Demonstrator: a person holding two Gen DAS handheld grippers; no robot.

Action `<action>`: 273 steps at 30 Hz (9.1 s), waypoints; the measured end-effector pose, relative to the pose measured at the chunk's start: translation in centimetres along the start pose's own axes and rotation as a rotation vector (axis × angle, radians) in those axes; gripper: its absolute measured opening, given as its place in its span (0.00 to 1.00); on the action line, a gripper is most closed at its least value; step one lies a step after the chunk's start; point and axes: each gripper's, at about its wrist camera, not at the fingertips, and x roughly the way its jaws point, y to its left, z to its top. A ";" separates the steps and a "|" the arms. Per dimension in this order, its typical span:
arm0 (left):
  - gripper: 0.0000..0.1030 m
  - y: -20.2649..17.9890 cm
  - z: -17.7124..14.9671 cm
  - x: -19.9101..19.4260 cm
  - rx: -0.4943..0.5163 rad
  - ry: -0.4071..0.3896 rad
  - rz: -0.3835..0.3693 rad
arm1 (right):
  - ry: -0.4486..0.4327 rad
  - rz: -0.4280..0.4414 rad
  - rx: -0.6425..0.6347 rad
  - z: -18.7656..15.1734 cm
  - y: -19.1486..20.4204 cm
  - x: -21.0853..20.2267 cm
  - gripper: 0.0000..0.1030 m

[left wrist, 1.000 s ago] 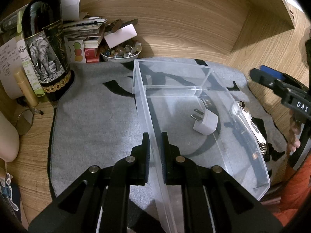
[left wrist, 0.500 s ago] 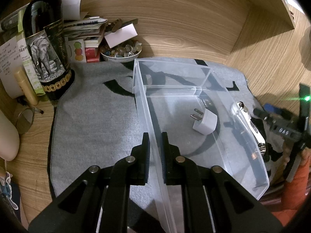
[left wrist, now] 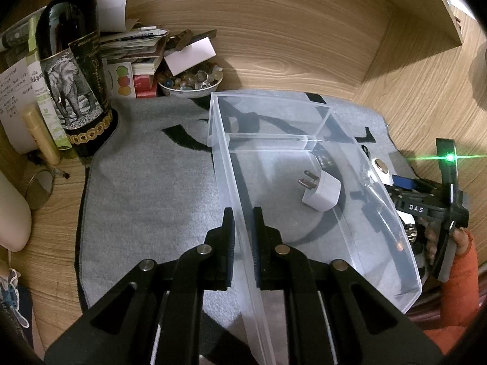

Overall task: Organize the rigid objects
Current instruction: 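Grasp the white handheld device on the mat with the right gripper, then carry the white device into the box and open the right gripper, then grasp the silver metal pen on the mat with the right gripper, then lower the silver pen into the box and open the right gripper, then grasp the keys by their ring with the right gripper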

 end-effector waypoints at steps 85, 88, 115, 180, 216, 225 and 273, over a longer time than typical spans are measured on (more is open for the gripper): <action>0.09 0.0 0.1 -0.3 0.004 -0.016 -0.015 | -0.115 0.283 -0.338 4.0 16.1 -4.1 0.47; 0.09 0.1 0.0 -0.3 0.002 -0.017 -0.018 | -0.134 0.280 -0.320 4.0 15.6 -4.6 0.52; 0.09 0.0 -0.1 -0.4 -0.002 -0.011 -0.013 | -0.066 -0.011 -0.031 -1.5 2.5 -4.4 0.57; 0.09 -0.3 -0.1 -0.4 0.010 -0.012 0.017 | -0.235 0.320 -0.297 3.0 14.4 -6.3 0.14; 0.09 -0.3 0.0 -0.4 0.022 -0.010 0.015 | -0.255 0.220 -0.218 4.0 11.1 -8.3 0.41; 0.09 -0.3 0.0 -0.4 0.023 -0.010 0.015 | -0.220 0.085 -0.111 3.0 5.5 -7.9 0.41; 0.09 -0.3 -0.1 -0.4 0.024 -0.007 0.017 | -0.171 0.084 -0.059 1.8 3.5 -5.1 0.22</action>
